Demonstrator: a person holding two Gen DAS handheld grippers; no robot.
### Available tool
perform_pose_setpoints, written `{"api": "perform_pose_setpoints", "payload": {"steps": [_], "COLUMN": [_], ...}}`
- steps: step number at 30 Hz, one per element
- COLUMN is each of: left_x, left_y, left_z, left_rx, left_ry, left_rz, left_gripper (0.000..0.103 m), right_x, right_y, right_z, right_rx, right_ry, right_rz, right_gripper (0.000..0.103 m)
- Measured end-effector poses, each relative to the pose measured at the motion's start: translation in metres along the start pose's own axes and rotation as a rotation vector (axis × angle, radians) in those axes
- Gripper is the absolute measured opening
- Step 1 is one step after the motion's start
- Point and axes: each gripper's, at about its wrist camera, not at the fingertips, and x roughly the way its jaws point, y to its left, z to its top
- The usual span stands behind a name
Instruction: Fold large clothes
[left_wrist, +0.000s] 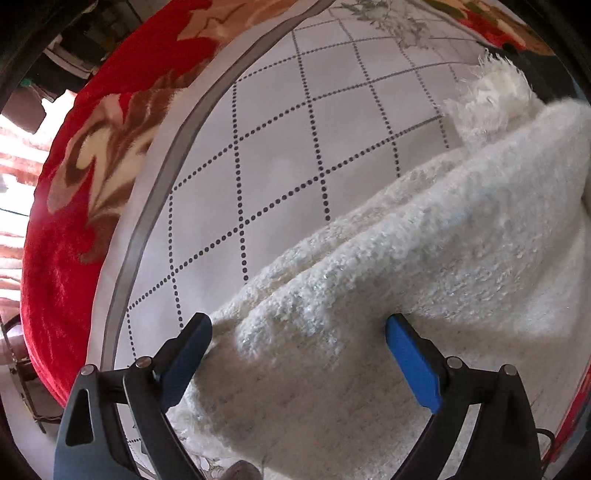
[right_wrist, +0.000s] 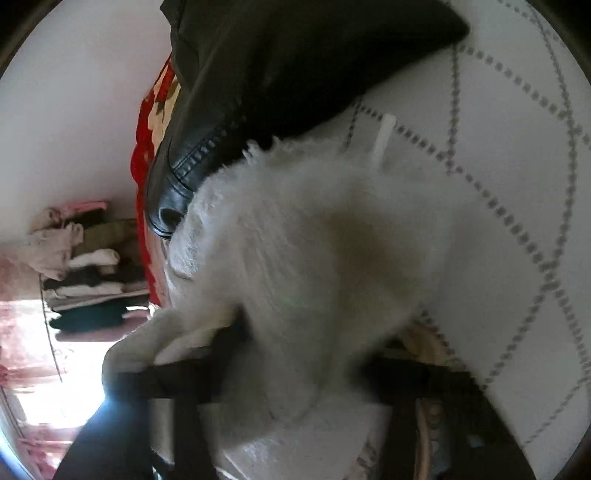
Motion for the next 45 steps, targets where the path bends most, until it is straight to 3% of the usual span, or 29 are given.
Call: {"api": "perform_pose_setpoints", "payload": {"steps": [4,9,13,16,19,21,24,25,27,30,33,35,37,40,42,43,45], "left_x": [-0.002,-0.028,-0.046,-0.055,-0.064,-0.062,-0.06,-0.058,-0.057,-0.057,-0.057,-0.058,-0.062,-0.072,-0.076,-0.074,-0.073], "left_y": [-0.01,-0.025,-0.033,-0.042,-0.052,-0.065,-0.083,-0.088,-0.094,-0.096,-0.098,-0.1,-0.105,-0.11,-0.114,-0.116,-0.12], "left_z": [0.004,-0.006,-0.021,-0.032,-0.052,-0.062,-0.066,-0.066,-0.068,-0.063,-0.058,-0.056,-0.057,-0.055,-0.053,-0.049,-0.043], "left_rx": [0.032,0.125,0.136,0.121,0.106,0.118,0.148,0.16,0.176,0.172,0.186,0.199,0.21,0.236,0.235,0.231,0.221], "left_ry": [-0.003,-0.027,-0.023,-0.018,-0.011,-0.004,-0.001,-0.006,-0.011,-0.018,-0.034,-0.037,-0.045,-0.08,-0.094,-0.098,-0.113], "left_rz": [0.035,0.054,0.008,-0.012,-0.032,-0.042,-0.04,-0.036,-0.022,-0.027,-0.02,-0.014,-0.007,-0.001,0.001,0.001,0.022], "left_gripper": [0.096,0.096,0.096,0.096,0.096,0.096,0.096,0.096,0.096,0.096,0.096,0.096,0.096,0.096,0.096,0.096,0.096], "right_x": [-0.038,-0.121,-0.159,-0.182,-0.205,-0.199,-0.152,-0.141,-0.123,-0.117,-0.106,-0.078,-0.069,-0.09,-0.116,-0.129,-0.134], "right_y": [-0.02,-0.082,-0.133,-0.134,-0.11,-0.094,-0.061,-0.052,-0.032,-0.003,0.011,0.012,0.015,0.034,0.04,0.036,0.043], "right_z": [-0.033,-0.128,-0.181,-0.203,-0.219,-0.229,-0.221,-0.214,-0.182,-0.111,-0.063,-0.043,-0.037,-0.041,-0.055,-0.06,-0.069], "right_rx": [0.182,0.408,0.557,0.534,0.426,0.332,0.159,0.118,0.043,-0.036,-0.074,-0.088,-0.063,-0.081,-0.086,-0.085,-0.074], "right_ry": [-0.079,-0.107,-0.035,-0.045,-0.035,0.026,0.209,0.233,0.196,0.023,-0.1,-0.047,-0.01,-0.04,-0.052,-0.046,-0.001], "right_rz": [0.05,-0.042,-0.128,-0.124,-0.157,-0.168,-0.19,-0.205,-0.229,-0.265,-0.285,-0.338,-0.361,-0.286,-0.218,-0.197,-0.163], "right_gripper": [0.032,0.031,0.056,0.056,0.057,0.057,0.057,0.057,0.056,0.056,0.056,0.056,0.057,0.057,0.066,0.076,0.077]}}
